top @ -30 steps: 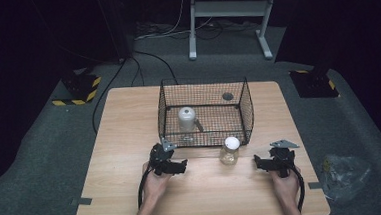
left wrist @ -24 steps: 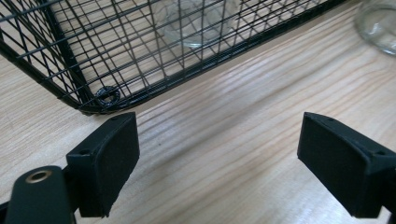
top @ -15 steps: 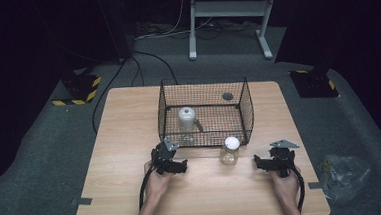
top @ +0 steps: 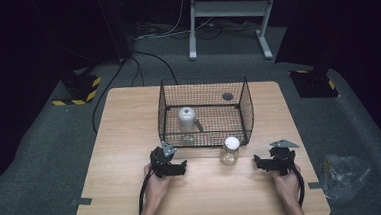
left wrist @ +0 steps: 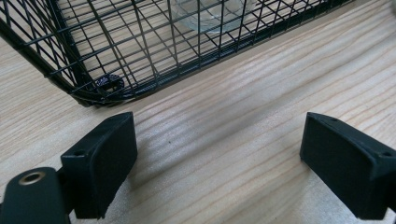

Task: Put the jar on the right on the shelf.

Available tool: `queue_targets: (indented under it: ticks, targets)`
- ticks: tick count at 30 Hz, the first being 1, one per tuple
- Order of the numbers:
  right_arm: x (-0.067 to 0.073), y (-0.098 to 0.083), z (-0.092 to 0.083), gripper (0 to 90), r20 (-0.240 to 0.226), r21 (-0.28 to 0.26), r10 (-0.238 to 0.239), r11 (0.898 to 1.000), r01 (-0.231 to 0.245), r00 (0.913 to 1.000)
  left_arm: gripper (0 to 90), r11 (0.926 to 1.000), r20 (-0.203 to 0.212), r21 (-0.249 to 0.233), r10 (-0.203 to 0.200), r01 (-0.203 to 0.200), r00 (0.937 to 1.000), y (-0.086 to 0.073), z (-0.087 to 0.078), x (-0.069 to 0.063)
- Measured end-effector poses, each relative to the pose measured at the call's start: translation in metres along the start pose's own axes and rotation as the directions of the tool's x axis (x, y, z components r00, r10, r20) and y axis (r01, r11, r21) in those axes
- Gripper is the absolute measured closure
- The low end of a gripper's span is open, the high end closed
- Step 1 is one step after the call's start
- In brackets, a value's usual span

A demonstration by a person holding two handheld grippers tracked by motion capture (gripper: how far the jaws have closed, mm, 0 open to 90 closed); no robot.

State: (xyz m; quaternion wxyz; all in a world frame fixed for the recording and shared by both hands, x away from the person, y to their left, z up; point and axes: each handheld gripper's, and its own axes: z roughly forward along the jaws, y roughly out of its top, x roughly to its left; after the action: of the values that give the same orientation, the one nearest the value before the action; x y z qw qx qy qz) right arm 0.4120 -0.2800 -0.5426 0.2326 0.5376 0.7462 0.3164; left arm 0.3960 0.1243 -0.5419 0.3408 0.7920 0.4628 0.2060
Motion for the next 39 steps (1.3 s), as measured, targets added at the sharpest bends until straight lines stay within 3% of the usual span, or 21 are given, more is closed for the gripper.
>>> queue_targets:
  ticks: [8,10,16,18,25,39]
  targets:
    - [-0.003,-0.002,-0.004,4.6,-0.002,-0.003,0.019,1.0,-0.019,0.9998,10.9,1.0,-0.008,0.002,-0.007,0.007,0.9999,0.0,0.0,-0.001]
    - [-0.004,-0.005,-0.012,6.6,-0.057,-0.019,0.017,1.0,-0.019,0.9982,10.9,1.0,-0.009,0.002,-0.009,0.009,0.9999,0.0,0.0,-0.001]
    - [0.0,-0.01,-0.023,8.0,-0.113,-0.028,-0.008,1.0,0.005,0.9936,10.8,0.9999,-0.011,0.001,-0.01,0.01,0.9999,0.0,-0.001,-0.001]
    - [0.004,-0.011,-0.028,8.1,-0.148,-0.034,-0.018,0.999,0.013,0.9888,10.7,0.9999,-0.013,0.001,-0.011,0.011,0.9998,-0.001,-0.001,-0.001]
    - [0.025,-0.008,-0.035,9.9,-0.189,-0.04,-0.072,0.997,0.066,0.9794,10.6,0.9998,-0.017,0.001,-0.018,0.018,0.9997,-0.001,-0.001,-0.002]
    - [0.055,0.003,-0.04,12.1,-0.298,-0.066,-0.112,0.993,0.097,0.9479,10.6,0.9998,-0.017,0.001,-0.018,0.018,0.9997,-0.001,-0.001,-0.002]
